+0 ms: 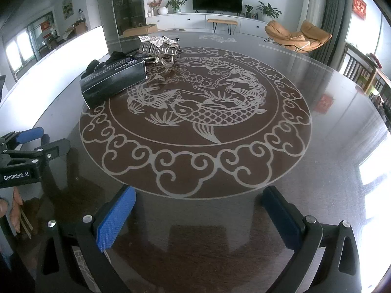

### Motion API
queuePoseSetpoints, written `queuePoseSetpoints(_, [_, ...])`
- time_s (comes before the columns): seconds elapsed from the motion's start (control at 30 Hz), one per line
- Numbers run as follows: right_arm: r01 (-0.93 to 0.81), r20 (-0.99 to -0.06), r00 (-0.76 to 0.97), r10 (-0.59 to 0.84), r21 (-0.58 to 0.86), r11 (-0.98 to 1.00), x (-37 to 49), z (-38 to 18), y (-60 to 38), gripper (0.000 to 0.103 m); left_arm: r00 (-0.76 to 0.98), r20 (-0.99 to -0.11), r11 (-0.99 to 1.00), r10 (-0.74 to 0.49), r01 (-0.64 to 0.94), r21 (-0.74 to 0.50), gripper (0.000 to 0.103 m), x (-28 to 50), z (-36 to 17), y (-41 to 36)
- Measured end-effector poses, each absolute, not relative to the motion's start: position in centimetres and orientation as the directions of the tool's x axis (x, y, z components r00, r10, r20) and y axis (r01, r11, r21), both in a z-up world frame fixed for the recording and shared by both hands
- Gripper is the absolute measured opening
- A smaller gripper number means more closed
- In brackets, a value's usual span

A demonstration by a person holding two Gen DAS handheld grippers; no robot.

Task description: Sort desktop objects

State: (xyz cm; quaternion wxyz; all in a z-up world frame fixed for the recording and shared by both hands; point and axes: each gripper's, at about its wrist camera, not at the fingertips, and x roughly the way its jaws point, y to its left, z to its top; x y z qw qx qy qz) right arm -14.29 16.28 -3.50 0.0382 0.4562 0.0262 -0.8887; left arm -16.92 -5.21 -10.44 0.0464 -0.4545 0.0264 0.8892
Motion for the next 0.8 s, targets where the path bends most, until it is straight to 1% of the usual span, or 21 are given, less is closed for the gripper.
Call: queuePoseSetpoints(0.8, [0.092,-0.813,-0.581,-0.044,-0.012,-0.996,-14.3,-3.5,16.3,0.103,-0.581,-0.811,-0.993,0.063,-0.115,0.005,0.103,-15.6,-9.6,-5.7])
